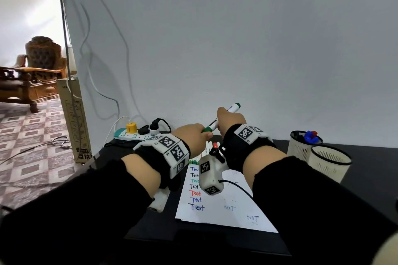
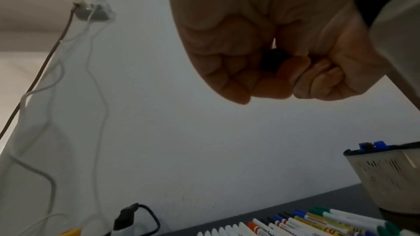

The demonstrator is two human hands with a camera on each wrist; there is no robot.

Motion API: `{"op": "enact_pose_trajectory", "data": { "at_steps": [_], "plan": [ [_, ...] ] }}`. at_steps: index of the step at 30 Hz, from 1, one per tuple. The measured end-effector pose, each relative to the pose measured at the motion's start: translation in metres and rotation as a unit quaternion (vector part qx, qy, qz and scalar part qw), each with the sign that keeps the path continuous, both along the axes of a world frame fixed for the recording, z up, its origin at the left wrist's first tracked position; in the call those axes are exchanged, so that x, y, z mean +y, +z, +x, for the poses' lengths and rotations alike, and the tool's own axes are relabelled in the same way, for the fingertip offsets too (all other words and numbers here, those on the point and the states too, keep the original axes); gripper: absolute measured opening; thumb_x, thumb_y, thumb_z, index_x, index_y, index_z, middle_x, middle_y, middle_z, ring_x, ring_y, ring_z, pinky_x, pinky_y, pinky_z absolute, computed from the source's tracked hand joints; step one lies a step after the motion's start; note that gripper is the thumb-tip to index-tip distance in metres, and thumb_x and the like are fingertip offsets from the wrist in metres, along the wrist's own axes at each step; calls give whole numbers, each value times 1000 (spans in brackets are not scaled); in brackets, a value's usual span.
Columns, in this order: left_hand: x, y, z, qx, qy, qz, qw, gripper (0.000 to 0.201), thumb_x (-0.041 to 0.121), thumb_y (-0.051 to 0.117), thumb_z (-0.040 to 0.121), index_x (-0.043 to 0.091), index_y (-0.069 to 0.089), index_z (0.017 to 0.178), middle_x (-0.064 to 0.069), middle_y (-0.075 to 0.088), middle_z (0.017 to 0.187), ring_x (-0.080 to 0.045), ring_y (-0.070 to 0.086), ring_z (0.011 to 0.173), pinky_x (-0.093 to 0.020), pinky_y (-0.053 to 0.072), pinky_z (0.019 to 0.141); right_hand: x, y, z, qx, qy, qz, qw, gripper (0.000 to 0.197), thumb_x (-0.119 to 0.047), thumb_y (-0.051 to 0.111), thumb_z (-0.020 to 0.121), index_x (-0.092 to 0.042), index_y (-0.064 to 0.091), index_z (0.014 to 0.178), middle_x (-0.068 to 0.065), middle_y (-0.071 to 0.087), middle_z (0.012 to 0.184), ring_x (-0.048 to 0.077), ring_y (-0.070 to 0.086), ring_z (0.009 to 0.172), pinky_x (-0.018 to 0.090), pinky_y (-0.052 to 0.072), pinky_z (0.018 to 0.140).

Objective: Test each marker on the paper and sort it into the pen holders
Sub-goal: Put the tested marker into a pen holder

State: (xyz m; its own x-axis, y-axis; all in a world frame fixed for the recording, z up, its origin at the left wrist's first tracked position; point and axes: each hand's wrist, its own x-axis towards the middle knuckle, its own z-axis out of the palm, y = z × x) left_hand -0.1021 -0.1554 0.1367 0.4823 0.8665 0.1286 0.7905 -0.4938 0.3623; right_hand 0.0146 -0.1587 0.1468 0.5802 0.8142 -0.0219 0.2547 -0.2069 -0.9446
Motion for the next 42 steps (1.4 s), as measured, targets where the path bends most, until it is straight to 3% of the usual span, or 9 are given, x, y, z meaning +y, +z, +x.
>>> {"op": "enact_pose_trajectory", "data": {
  "at_steps": [4,6,9,12,16,23,28,34,42],
  "plan": [
    [9,-9,-9,-214,-55,-221,950,32,27,32,102,15,52,80,2,50,68,-14,53,66,-38,46,94,-6,-10,-1,77,75,76,991,35,-36,58,88,-13,50,63,-3,37,40,11,33,33,19,28,38],
    [8,-11,-10,-246,-64,-277,927,33,25,30,103,14,50,78,1,48,66,-12,49,61,-32,49,84,-6,-14,-3,56,72,67,994,31,-31,58,87,-12,53,63,-2,41,42,12,35,33,19,28,36],
    [6,-17,-2,-170,-55,-238,955,32,23,29,102,12,46,78,-1,43,66,-14,44,59,-24,42,67,-4,-18,-3,43,22,14,999,23,-26,52,81,-12,58,63,3,57,57,21,50,50,27,40,53],
    [1,-13,0,21,-26,-89,996,28,30,28,102,12,49,95,-4,52,82,-21,51,83,-28,37,75,-1,-20,-3,56,7,-20,998,20,-26,49,78,-14,59,67,2,63,55,26,57,65,34,48,74],
    [-2,-14,1,141,-39,22,989,28,22,31,102,7,49,116,-10,52,105,-25,52,106,-28,35,78,3,-24,-4,53,10,-39,998,20,-24,47,79,-13,59,67,4,60,60,25,54,63,32,43,70],
    [7,-28,-32,-106,-70,-292,948,33,20,27,103,15,46,77,1,44,64,-8,46,58,-8,42,50,0,-38,37,126,-22,43,991,51,-29,46,85,-9,60,40,0,57,41,23,51,57,32,42,65],
    [26,-42,-45,-28,-34,-184,982,29,25,31,102,21,47,78,7,50,69,-5,50,62,-17,43,68,2,-46,46,118,-52,35,991,28,-39,52,63,-13,62,63,3,55,45,24,48,50,33,38,60],
    [31,-60,-32,-67,-5,-140,988,25,33,44,97,17,63,98,6,67,90,-6,56,73,-16,41,65,5,-67,33,158,-33,-19,987,39,-44,66,79,-12,53,63,2,45,53,14,39,43,27,35,48],
    [38,-99,-31,-155,62,-118,979,23,36,46,96,23,59,82,-4,69,98,-18,60,85,-34,49,83,-17,-112,25,194,-26,-40,980,32,-22,63,87,-14,40,66,2,31,51,7,23,21,12,19,29]
  ]
}}
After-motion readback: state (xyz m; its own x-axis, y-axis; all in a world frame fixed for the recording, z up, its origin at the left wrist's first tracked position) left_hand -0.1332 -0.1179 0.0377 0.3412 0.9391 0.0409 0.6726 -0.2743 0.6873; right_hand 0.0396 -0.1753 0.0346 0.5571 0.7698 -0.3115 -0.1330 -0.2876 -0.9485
